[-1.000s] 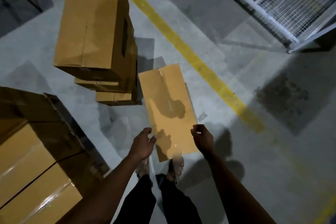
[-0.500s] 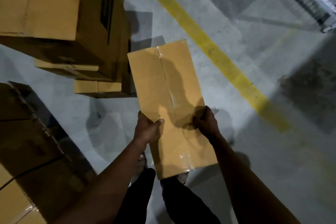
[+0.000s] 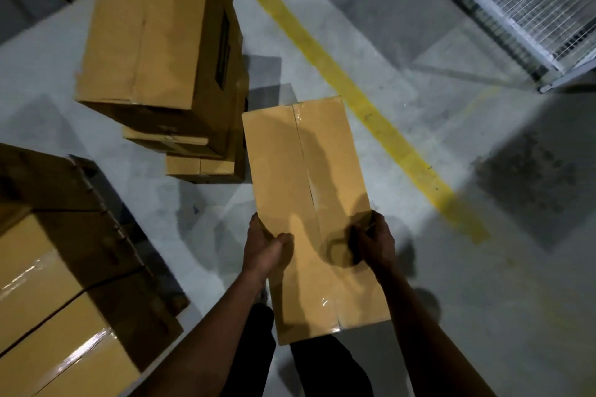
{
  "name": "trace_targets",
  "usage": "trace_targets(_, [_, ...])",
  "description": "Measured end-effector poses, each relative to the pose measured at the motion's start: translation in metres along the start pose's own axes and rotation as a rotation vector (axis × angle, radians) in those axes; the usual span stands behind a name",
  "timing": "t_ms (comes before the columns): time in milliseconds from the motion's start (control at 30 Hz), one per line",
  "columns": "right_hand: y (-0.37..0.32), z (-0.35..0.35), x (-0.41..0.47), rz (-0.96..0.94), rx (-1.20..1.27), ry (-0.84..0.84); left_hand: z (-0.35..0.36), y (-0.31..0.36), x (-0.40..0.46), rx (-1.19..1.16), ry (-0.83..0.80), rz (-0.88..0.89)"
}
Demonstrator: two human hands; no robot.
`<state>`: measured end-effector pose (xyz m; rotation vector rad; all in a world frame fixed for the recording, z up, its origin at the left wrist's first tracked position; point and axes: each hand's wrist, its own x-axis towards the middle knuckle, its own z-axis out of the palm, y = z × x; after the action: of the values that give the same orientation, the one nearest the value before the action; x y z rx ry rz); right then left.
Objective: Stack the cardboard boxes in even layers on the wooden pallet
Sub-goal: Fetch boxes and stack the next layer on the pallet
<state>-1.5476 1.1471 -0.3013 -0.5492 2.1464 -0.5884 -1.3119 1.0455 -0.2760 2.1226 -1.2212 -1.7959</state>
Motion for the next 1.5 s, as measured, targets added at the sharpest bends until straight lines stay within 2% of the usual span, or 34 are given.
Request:
trace_targets(300, [-0.077, -0.083, -0.099, -0.115, -0.014, 0.042, -0.058, 0.074, -0.147, -0.017, 0.042, 0.113])
trace_targets(433, [-0.115, -0.111, -0.137, -0.231, -0.016, 0.079, -0.088, 0.097, -0.2, -0.041, 0.078, 0.2])
trace_targets(800, [-0.194, -0.135, -0.221, -0.453, 0.093, 0.062, -0.17, 0.126, -0.295, -0.127, 0.252, 0.407])
trace_targets(1167, [-0.294, -0.07, -0.264, -0.61, 0.081, -0.009, -0.27, 0.107, -0.308, -0.27, 0.432, 0.486])
trace_targets(1500, [-0.389, 0.058, -0.309, -0.749, -0.053, -0.151, -0.409, 0.035, -0.269, -0.387, 0.605, 0.374])
